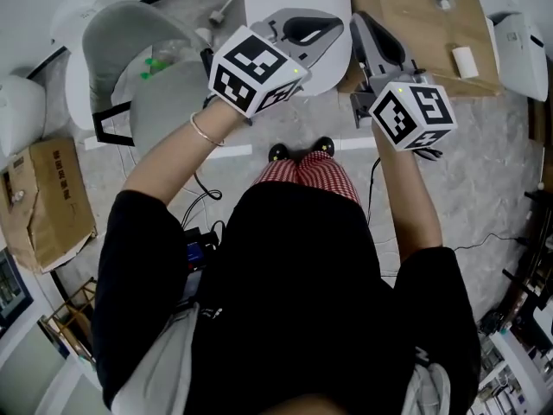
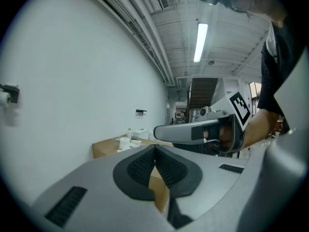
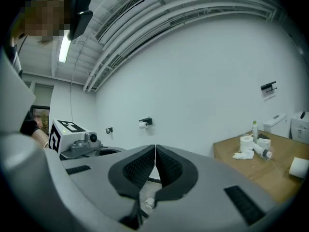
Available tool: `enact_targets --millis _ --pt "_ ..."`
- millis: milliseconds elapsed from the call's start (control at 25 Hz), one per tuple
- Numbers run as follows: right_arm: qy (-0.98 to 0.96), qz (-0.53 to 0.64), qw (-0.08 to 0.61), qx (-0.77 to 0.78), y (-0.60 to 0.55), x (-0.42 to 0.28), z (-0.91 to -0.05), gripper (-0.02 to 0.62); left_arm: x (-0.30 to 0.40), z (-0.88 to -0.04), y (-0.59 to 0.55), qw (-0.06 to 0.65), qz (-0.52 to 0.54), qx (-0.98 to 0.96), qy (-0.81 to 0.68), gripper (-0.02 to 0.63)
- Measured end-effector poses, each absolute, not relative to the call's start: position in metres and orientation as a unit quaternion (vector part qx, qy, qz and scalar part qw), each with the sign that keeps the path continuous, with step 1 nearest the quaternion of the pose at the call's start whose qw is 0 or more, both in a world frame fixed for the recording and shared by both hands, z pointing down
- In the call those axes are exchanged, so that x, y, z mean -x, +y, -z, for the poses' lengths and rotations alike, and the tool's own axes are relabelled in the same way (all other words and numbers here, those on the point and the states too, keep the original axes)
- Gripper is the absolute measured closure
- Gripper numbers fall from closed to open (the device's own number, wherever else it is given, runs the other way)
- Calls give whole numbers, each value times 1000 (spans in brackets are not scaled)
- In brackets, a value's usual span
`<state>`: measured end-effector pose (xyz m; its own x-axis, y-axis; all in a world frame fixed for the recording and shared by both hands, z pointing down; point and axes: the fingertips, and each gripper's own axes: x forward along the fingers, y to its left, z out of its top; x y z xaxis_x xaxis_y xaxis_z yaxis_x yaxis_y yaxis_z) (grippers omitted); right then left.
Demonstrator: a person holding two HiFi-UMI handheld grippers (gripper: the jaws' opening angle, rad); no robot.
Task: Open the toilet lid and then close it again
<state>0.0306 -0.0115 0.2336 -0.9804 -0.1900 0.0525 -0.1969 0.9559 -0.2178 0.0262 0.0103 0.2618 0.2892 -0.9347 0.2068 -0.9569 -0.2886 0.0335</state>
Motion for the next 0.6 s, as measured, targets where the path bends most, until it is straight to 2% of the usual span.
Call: enact_targets --millis 600 --pt "-992 -80 -20 -96 -4 -35 -187 574 -18 -214 21 30 -50 -786 -615 601"
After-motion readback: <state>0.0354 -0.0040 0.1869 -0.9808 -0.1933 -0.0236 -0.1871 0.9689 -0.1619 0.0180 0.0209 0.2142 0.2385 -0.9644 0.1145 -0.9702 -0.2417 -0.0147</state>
